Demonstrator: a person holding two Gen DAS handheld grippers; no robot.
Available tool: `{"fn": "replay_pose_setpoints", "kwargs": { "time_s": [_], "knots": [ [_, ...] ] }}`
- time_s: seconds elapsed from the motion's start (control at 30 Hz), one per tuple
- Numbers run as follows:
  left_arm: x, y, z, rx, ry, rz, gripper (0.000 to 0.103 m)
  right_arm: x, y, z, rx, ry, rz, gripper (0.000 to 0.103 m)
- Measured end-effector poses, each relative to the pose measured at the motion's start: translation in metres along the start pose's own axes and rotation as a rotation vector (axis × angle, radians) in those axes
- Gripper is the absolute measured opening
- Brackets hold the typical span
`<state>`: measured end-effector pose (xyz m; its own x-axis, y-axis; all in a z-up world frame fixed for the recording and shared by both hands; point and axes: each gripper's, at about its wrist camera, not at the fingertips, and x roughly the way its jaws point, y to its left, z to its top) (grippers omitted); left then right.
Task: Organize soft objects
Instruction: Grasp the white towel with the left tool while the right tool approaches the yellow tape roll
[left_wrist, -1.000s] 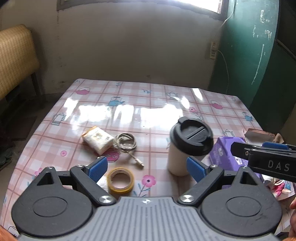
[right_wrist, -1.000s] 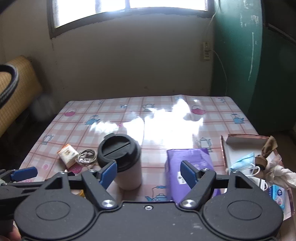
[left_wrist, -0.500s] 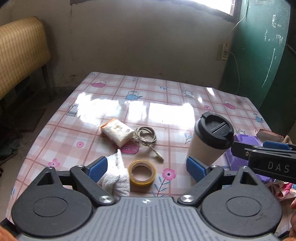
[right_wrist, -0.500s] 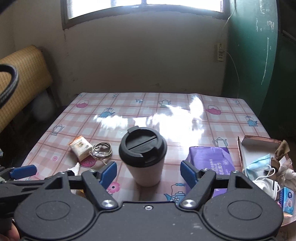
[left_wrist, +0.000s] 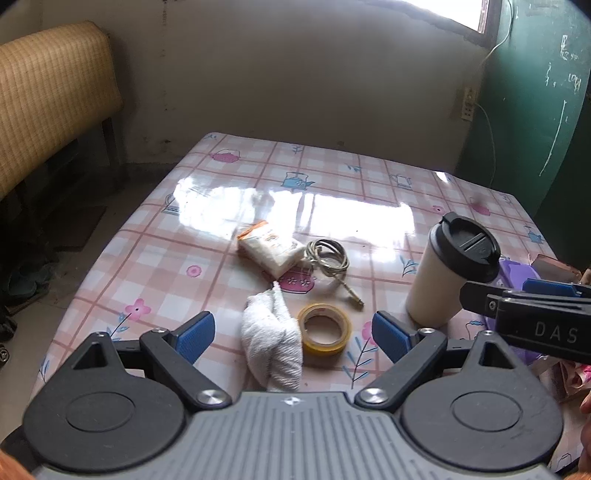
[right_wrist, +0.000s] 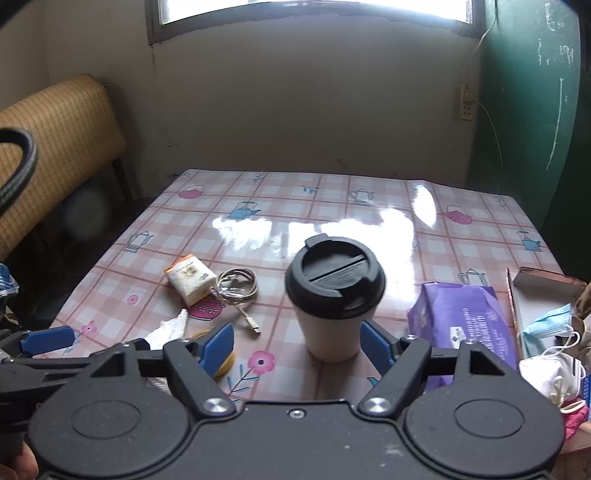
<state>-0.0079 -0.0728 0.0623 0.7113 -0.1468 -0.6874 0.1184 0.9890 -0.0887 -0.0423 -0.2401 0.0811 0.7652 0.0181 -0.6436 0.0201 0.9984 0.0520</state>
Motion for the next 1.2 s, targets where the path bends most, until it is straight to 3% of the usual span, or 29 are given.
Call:
{"fn": "replay_pose_setpoints", "kwargs": {
  "time_s": [0.17, 0.43, 0.73, 0.97, 1.2],
  "knots": [
    [0.006, 0.016, -0.016, -0.006, 0.005, -0.026, 0.095, 0.002, 0.01, -0.015, -0.023, 0.006, 0.03, 0.089],
    [0.036, 0.034, -0.033, -0.036, 0.059, 0.015, 0.095, 0.019, 0.018, -0.041, -0.037, 0.068, 0.07, 0.089],
    [0.08, 0.022, -0.041, 0.046, 0.08, 0.033, 0.095, 0.029, 0.013, -0.048, -0.002, 0.099, 0.09, 0.089],
    [0.091, 0.042, -0.032, 0.0, 0.047, 0.066, 0.1, 0.038, 0.019, -0.053, -0.02, 0.107, 0.126, 0.089],
    [0.107, 0.038, -0.028, 0.036, 0.015, 0.067, 0.1, 0.062, 0.039, -0.062, -0.046, 0.126, 0.169, 0.089]
  ]
}}
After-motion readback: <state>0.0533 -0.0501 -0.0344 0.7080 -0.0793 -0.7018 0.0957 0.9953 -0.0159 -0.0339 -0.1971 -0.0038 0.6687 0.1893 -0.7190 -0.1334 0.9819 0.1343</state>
